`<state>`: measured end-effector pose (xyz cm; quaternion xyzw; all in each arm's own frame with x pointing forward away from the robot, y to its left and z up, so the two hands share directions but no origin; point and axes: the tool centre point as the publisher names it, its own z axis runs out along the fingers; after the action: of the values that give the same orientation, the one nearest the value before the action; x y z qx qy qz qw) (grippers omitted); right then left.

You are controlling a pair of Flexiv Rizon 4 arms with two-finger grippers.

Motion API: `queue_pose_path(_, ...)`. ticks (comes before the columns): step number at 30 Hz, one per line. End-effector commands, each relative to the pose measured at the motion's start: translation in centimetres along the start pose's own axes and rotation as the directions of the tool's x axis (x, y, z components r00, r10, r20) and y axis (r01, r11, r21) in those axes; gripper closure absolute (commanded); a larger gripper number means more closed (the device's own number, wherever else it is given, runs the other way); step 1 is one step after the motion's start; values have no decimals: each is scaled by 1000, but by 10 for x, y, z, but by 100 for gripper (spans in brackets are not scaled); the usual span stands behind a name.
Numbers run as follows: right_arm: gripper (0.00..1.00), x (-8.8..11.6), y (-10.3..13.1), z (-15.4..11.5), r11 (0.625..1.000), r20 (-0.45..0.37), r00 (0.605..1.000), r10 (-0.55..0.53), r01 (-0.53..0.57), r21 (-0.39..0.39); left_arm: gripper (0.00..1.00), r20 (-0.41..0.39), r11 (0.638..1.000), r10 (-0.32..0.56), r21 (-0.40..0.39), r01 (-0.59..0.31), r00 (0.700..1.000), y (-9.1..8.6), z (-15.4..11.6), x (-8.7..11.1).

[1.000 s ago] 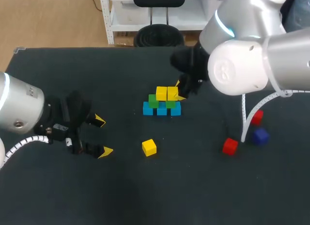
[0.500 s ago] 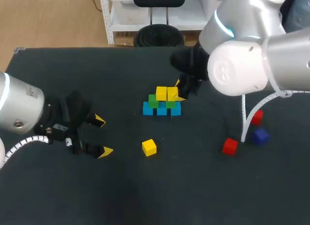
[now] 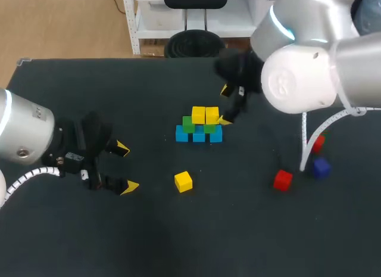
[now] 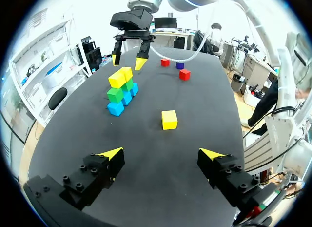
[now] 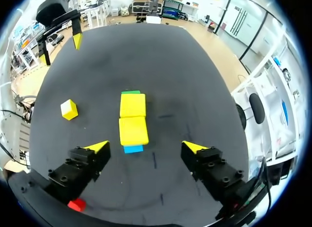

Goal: Place the blue cubes, place green cubes on the blue cubes, place the yellow cubes on the green cubes, then place the red cubes on the yellow cubes, and place purple cube on the red cubes.

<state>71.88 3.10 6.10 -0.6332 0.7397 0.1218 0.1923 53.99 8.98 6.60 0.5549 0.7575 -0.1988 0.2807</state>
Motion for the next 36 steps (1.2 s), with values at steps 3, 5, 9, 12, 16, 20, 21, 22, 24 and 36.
queue_pose_path(3, 0, 16, 6, -26, 999, 36, 999, 31, -32, 41, 0, 9, 1000, 2, 1, -2, 1000, 0, -1, 2)
queue_pose_path(5, 0, 19, 6, -32, 998, 56, 998, 39, -42, 50, 0, 9, 1000, 2, 1, -2, 1000, 0, -1, 2)
queue_pose_path(9, 0, 29, 7, -44, 995, 87, 994, 64, -70, 67, 0, 9, 1000, 2, 1, -2, 1000, 0, -1, 2)
queue_pose_path(12, 0, 37, 7, -52, 992, 111, 989, 94, -102, 74, 0, 9, 1000, 2, 1, -2, 1000, 0, -1, 2)
queue_pose_path(16, 0, 47, 5, -65, 984, 171, 974, 146, -161, 78, 0, 9, 1000, 2, 1, -2, 1000, 0, -1, 2)
queue_pose_path(20, 0, 58, 1, -76, 971, 248, 947, 203, -227, 75, 0, 9, 1000, 2, 1, -2, 1000, 0, -1, 2)
queue_pose_path(21, 0, 60, 0, -79, 967, 270, 938, 215, -243, 72, 0, 9, 1000, 2, 1, -2, 1000, 0, -1, 2)
queue_pose_path(22, 0, 63, 0, -82, 964, 288, 930, 228, -257, 68, 0, 9, 1000, 2, 1, -2, 1000, 0, -1, 2)
queue_pose_path(24, 0, 68, -1, -86, 960, 304, 921, 242, -273, 64, 0, 9, 1000, 2, 1, -2, 1000, 0, -1, 2)
queue_pose_path(36, 0, 89, 12, -113, 965, 371, 904, 213, -254, 64, 0, 9, 1000, 2, 1, -2, 1000, 0, -1, 2)
